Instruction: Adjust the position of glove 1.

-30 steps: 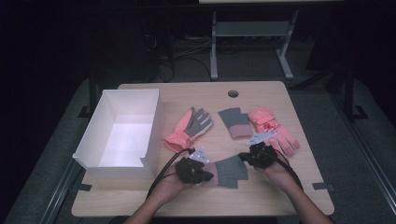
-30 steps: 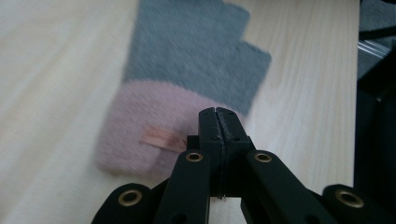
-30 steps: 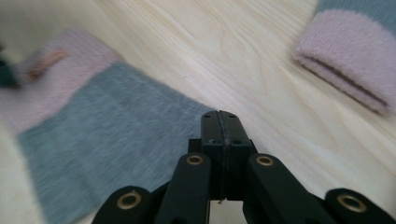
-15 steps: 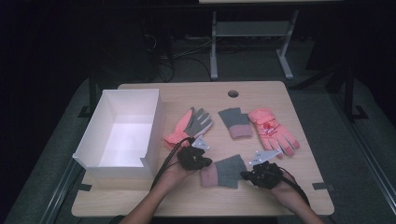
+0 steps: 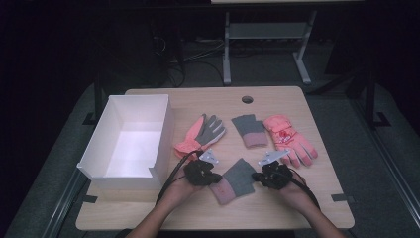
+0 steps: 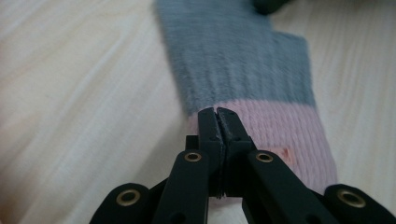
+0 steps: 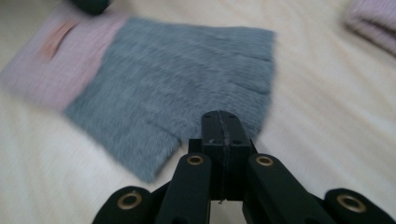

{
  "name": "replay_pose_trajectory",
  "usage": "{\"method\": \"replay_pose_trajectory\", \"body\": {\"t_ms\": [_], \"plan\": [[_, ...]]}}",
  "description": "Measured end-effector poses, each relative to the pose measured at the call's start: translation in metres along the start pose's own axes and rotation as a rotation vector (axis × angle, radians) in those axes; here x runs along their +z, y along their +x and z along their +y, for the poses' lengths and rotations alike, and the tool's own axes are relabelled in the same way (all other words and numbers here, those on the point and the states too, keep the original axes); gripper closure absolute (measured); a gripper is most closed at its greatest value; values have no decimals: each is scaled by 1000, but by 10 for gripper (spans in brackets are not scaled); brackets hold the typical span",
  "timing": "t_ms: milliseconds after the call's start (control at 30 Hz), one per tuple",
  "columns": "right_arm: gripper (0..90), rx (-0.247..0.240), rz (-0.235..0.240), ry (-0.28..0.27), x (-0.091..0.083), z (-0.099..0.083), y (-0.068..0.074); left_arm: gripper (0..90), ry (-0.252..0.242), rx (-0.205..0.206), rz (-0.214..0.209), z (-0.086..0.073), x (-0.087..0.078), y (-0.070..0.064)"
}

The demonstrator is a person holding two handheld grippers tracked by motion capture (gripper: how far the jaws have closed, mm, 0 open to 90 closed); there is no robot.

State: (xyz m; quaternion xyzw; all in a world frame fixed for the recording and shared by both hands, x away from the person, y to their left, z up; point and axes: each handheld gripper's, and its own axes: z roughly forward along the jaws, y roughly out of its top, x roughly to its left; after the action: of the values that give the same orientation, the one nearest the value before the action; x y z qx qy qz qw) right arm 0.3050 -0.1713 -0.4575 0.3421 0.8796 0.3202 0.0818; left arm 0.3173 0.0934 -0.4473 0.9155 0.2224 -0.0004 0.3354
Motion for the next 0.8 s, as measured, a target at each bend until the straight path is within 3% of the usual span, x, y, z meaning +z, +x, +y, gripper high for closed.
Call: {"method": "replay_pose_trajectory", "body": {"t_ms": [133,367,667,800], "plan": [[900,11,-16,-10,9,11,-7,886,-6,-8,-32,-3,1,-7],[900,15,-48,-14,21,26,-14,887,1,17,-75,2,8,-17],[900,21,-52,-30,23,26,-16,887,1,30,-108,8,15,-25],[900,18,-52,-34,23,26,-16,887,-10,15,-128,8,17,-26]]}}
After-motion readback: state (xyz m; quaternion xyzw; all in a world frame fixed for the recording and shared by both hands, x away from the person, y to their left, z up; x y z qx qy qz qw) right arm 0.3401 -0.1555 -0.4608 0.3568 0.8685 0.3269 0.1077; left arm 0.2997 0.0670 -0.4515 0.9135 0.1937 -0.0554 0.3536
